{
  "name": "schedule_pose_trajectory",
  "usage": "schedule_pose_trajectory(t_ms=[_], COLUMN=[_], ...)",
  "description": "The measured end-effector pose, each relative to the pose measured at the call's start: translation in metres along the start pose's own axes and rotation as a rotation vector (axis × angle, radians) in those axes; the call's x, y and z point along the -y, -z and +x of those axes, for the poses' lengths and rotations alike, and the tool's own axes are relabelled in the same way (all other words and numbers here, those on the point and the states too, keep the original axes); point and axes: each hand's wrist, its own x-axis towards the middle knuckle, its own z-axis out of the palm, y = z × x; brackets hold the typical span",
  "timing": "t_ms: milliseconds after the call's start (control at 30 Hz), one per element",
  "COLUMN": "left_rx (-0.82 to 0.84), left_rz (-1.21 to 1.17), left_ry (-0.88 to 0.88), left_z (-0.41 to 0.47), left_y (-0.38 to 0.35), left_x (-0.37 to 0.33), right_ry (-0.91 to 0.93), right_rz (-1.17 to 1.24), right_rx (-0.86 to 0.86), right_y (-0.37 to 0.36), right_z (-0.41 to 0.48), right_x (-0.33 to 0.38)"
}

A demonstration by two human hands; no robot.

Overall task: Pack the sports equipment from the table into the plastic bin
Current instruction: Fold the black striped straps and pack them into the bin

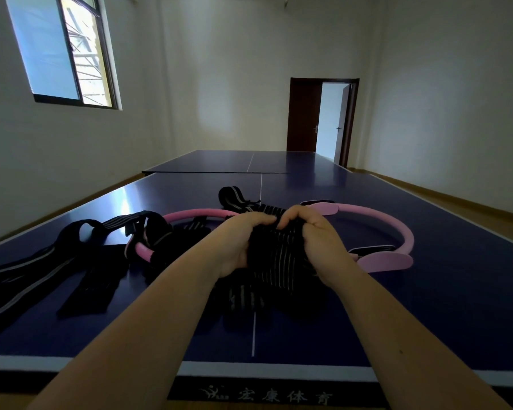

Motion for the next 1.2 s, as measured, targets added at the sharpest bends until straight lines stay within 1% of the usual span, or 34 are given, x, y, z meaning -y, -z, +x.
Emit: schedule_pose_trajectory(t_ms=[67,133,167,200,233,300,367,400,433,500,533,600,667,733,800,867,967,1067,1133,1200], left_rx=[-0.050,-0.082,-0.097,-0.108,-0.113,-0.105,-0.094,-0.093,-0.081,-0.035,-0.017,-0.048,-0.077,-0.123,-0.156,-0.165,-0.202,-0.248,-0.284,-0.298], left_rz=[0.064,0.108,0.111,0.098,0.086,0.080,0.074,0.049,-0.026,-0.213,-0.260,-0.246,-0.221,-0.140,-0.087,-0.083,-0.156,-0.221,-0.228,-0.200], left_ry=[-0.045,-0.138,-0.189,-0.233,-0.272,-0.326,-0.304,-0.256,-0.174,0.003,0.055,0.097,0.069,0.003,-0.072,-0.139,-0.231,-0.309,-0.348,-0.361], left_z=[0.002,0.004,0.004,0.003,0.002,0.001,0.004,0.004,0.005,0.003,0.001,-0.006,-0.012,-0.017,-0.019,-0.022,-0.023,-0.026,-0.024,-0.024], left_y=[0.002,0.005,0.005,0.005,0.005,0.004,0.003,0.002,0.001,0.001,0.002,0.004,0.006,0.007,0.008,0.009,0.007,0.003,0.005,0.005], left_x=[0.004,0.006,0.007,0.006,0.006,0.008,0.014,0.016,0.018,0.019,0.019,0.021,0.024,0.026,0.027,0.027,0.028,0.026,0.023,0.022], right_ry=[-0.099,-0.147,-0.154,-0.186,-0.216,-0.198,-0.121,-0.086,-0.059,-0.052,-0.063,-0.093,-0.144,-0.231,-0.317,-0.263,-0.163,-0.088,-0.040,-0.031], right_rz=[0.028,0.158,0.239,0.275,0.247,0.133,0.067,0.057,0.058,0.097,0.120,0.138,0.195,0.281,0.354,0.377,0.266,0.134,0.092,0.066], right_rx=[0.062,0.140,0.156,0.138,0.113,0.077,-0.003,-0.054,-0.086,-0.087,-0.084,-0.074,-0.045,-0.009,0.068,0.128,0.100,0.124,0.116,0.104], right_y=[0.005,0.009,0.010,0.010,0.009,0.005,0.001,0.000,0.000,-0.001,-0.002,-0.004,-0.008,-0.011,-0.012,-0.012,-0.015,-0.023,-0.025,-0.024], right_z=[-0.002,-0.005,-0.006,-0.007,-0.007,-0.007,-0.008,-0.009,-0.010,-0.013,-0.015,-0.018,-0.021,-0.021,-0.022,-0.025,-0.032,-0.038,-0.042,-0.045], right_x=[0.005,0.008,0.007,0.005,0.001,-0.005,-0.009,-0.010,-0.012,-0.017,-0.019,-0.023,-0.024,-0.020,-0.014,-0.011,-0.015,-0.013,-0.012,-0.010])
